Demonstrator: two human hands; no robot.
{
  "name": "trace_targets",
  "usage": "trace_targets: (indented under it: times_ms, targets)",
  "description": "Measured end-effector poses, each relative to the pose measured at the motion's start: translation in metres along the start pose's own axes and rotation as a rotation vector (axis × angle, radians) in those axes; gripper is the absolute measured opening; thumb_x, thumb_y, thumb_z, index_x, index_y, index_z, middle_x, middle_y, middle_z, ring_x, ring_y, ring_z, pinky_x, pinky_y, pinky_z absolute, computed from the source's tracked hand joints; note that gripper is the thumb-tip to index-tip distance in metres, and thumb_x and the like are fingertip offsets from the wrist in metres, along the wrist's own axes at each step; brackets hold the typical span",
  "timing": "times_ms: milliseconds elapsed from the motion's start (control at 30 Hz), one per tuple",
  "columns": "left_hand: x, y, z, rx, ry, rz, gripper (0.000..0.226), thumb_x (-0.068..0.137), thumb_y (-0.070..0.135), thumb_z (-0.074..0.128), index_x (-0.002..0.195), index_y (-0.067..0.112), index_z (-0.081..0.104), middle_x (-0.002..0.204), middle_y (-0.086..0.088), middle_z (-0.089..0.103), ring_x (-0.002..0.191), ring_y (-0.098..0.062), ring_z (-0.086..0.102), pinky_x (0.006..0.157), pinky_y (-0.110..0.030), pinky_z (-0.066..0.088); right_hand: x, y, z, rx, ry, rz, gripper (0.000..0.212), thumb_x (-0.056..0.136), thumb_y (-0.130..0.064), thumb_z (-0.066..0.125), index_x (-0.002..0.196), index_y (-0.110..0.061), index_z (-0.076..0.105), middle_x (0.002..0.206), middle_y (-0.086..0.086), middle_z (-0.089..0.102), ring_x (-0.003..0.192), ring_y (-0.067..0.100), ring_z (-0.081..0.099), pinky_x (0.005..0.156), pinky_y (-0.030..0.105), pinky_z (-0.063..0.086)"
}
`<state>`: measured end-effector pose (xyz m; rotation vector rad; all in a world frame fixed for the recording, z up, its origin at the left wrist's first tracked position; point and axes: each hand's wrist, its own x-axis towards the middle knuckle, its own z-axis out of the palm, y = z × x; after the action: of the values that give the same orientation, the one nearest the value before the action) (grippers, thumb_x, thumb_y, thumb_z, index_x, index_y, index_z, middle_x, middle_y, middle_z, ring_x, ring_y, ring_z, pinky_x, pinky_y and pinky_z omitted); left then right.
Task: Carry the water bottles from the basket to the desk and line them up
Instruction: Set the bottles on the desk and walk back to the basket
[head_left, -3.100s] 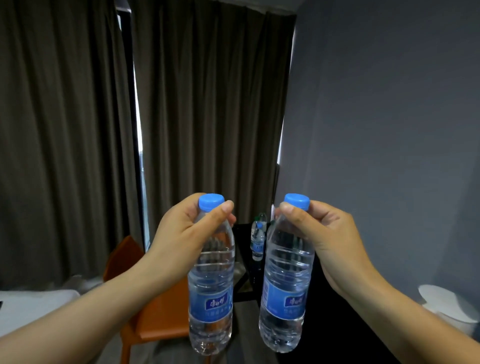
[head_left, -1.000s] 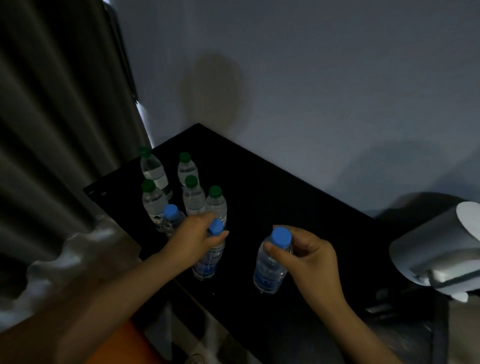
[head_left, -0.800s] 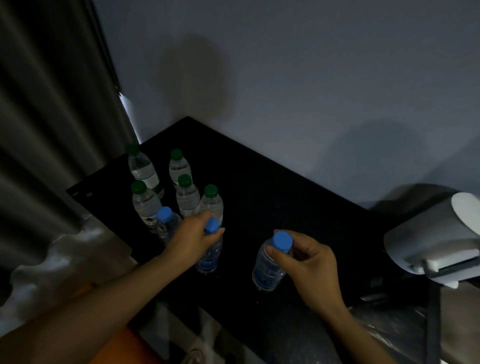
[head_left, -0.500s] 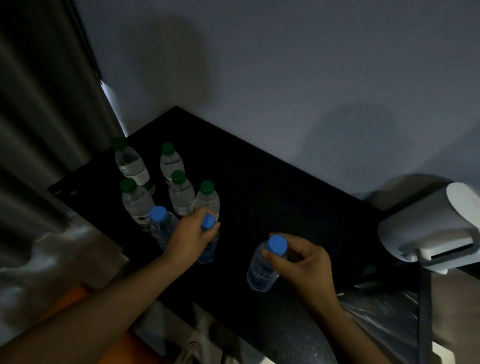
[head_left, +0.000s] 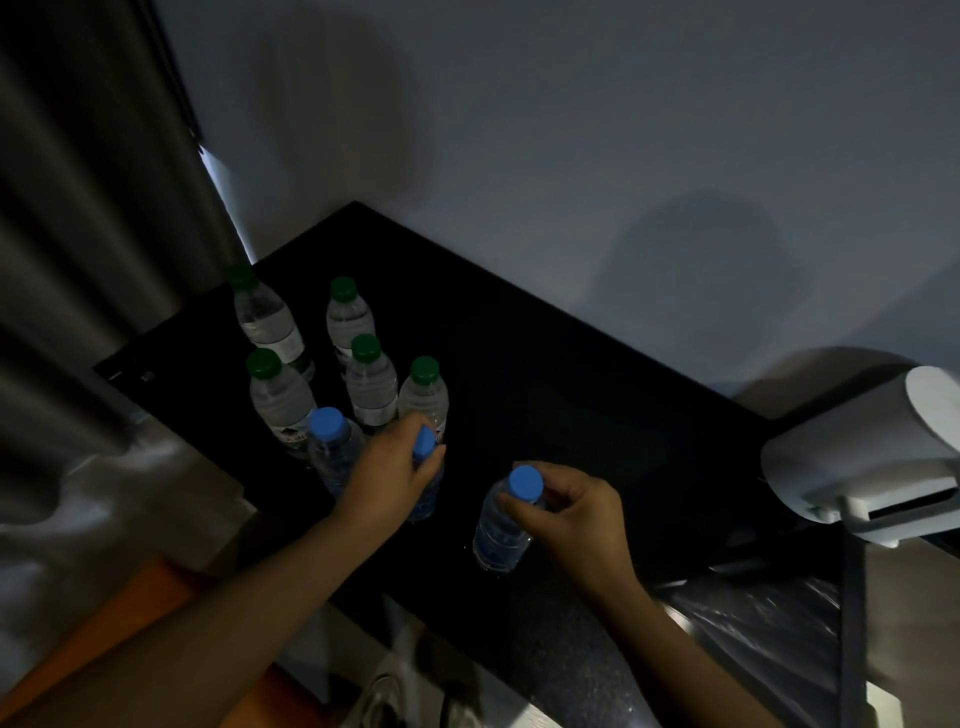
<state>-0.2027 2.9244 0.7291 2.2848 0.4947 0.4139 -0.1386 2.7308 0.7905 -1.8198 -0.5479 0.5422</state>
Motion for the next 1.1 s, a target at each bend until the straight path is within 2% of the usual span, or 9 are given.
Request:
trace_targets:
  times_ms: [233, 400, 533, 633, 767, 933, 1000, 1100]
  targets:
    - [-0.004, -0.002, -0.004, 0.004, 0.009, -0.005, 0.023, 0.089, 0.013, 0.062, 0.081, 0.014, 0.040, 0.065, 0.007, 0.035, 0.063, -0.017, 0.042, 0.061, -0.029, 0.028, 0.023, 0.004, 0.016, 0.029, -0.043, 0.057, 0.029, 0.081, -0.006, 0.070, 0.086, -0.034, 0.064, 0.088, -0.006, 0.070, 0.089, 0.000, 0.067, 0.074, 0.019, 0.056]
    - [-0.001, -0.003, -0.001, 0.021, 0.009, -0.023, 0.018, 0.089, 0.016, 0.061, 0.086, 0.007, 0.046, 0.073, -0.003, 0.044, 0.067, -0.022, 0.047, 0.062, -0.031, 0.033, 0.041, 0.005, 0.024, 0.021, -0.034, 0.035, 0.023, 0.083, -0.007, 0.068, 0.087, -0.030, 0.066, 0.091, -0.001, 0.070, 0.088, 0.006, 0.068, 0.077, 0.024, 0.058]
    - [-0.002, -0.004, 0.000, 0.043, 0.029, -0.028, 0.017, 0.090, 0.017, 0.061, 0.089, 0.004, 0.050, 0.074, -0.004, 0.047, 0.068, -0.021, 0.048, 0.062, -0.029, 0.031, 0.054, 0.010, 0.032, -0.043, 0.013, -0.009, 0.024, 0.083, -0.007, 0.068, 0.086, -0.030, 0.066, 0.088, -0.005, 0.069, 0.084, 0.001, 0.066, 0.073, 0.015, 0.054]
    - [-0.002, -0.004, 0.000, 0.027, 0.034, -0.031, 0.017, 0.089, 0.016, 0.062, 0.090, 0.003, 0.051, 0.077, -0.008, 0.052, 0.070, -0.021, 0.050, 0.062, -0.029, 0.033, 0.060, 0.012, 0.034, -0.056, 0.039, -0.029, 0.018, 0.083, -0.006, 0.069, 0.086, -0.023, 0.068, 0.088, -0.001, 0.070, 0.082, 0.002, 0.066, 0.073, 0.014, 0.054]
    - [-0.001, -0.004, 0.002, 0.043, 0.043, -0.036, 0.018, 0.089, 0.018, 0.062, 0.090, 0.004, 0.051, 0.077, -0.008, 0.053, 0.071, -0.021, 0.052, 0.062, -0.030, 0.037, 0.060, 0.014, 0.034, -0.061, 0.034, -0.043, 0.023, 0.083, -0.008, 0.069, 0.084, -0.031, 0.065, 0.087, -0.004, 0.070, 0.086, 0.006, 0.067, 0.073, 0.015, 0.055]
    - [0.000, -0.004, 0.002, 0.041, 0.050, -0.030, 0.018, 0.088, 0.017, 0.063, 0.091, 0.002, 0.053, 0.078, -0.006, 0.052, 0.071, -0.020, 0.051, 0.063, -0.028, 0.035, 0.057, 0.019, 0.034, -0.161, 0.007, -0.026, 0.017, 0.083, -0.014, 0.071, 0.096, -0.023, 0.065, 0.092, -0.006, 0.067, 0.089, 0.003, 0.065, 0.077, 0.021, 0.056]
    - [0.000, -0.003, 0.001, 0.042, 0.036, -0.034, 0.018, 0.089, 0.018, 0.062, 0.091, 0.003, 0.052, 0.078, -0.007, 0.052, 0.072, -0.021, 0.051, 0.063, -0.030, 0.036, 0.059, 0.018, 0.032, -0.270, -0.014, -0.011, 0.026, 0.083, -0.016, 0.071, 0.108, -0.015, 0.064, 0.103, -0.002, 0.066, 0.095, 0.007, 0.064, 0.084, 0.028, 0.056]
    - [-0.001, -0.003, 0.000, 0.039, 0.022, -0.035, 0.017, 0.089, 0.018, 0.061, 0.092, 0.004, 0.051, 0.079, -0.009, 0.054, 0.073, -0.023, 0.053, 0.065, -0.033, 0.040, 0.060, 0.018, 0.022, -0.467, -0.121, 0.098, 0.065, 0.081, -0.025, 0.073, 0.138, -0.014, 0.045, 0.136, 0.002, 0.051, 0.121, 0.015, 0.053, 0.103, 0.034, 0.046]
